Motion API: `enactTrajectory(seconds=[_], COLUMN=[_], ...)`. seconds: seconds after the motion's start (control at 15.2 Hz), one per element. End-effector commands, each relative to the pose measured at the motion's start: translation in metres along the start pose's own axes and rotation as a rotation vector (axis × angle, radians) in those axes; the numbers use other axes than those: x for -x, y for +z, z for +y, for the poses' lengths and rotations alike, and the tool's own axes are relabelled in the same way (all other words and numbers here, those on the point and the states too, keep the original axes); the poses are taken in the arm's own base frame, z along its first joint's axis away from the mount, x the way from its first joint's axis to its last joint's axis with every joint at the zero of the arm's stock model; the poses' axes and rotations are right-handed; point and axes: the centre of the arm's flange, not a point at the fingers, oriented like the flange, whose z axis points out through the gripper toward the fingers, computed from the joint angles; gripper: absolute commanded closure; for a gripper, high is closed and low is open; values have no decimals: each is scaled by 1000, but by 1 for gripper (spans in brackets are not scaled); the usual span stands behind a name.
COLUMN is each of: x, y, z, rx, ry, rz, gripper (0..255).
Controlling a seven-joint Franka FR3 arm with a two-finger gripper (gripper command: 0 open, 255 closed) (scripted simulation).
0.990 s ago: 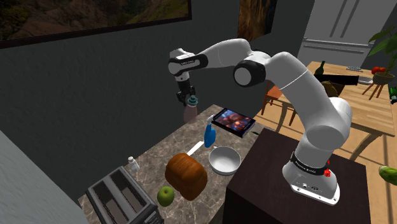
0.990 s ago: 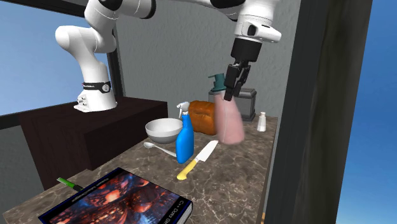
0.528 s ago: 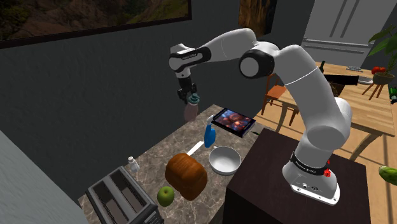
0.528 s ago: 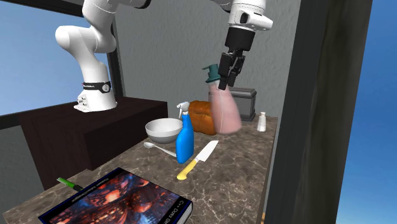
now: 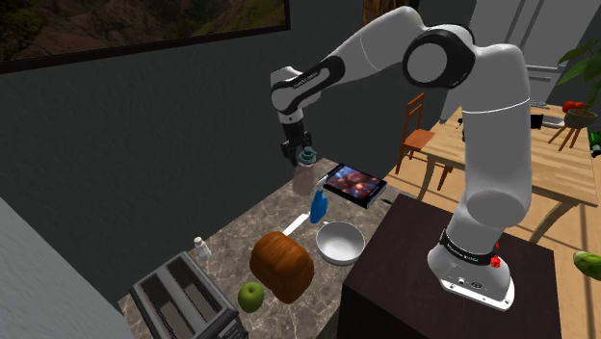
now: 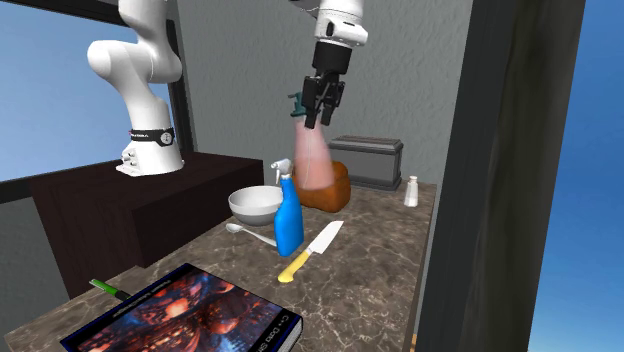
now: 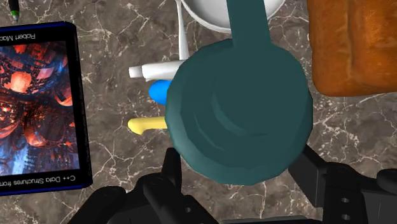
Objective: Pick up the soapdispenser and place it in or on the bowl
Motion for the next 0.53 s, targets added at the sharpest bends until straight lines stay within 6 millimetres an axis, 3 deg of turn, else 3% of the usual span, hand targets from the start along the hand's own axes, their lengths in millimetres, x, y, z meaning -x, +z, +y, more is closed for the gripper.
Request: enactTrajectory(seconds=[0.0, 0.46], x=[26, 116], y=[4, 13], z=[-4, -25], rx=[0, 0], ry=[0, 0], rz=[1, 1], gripper=[255, 255])
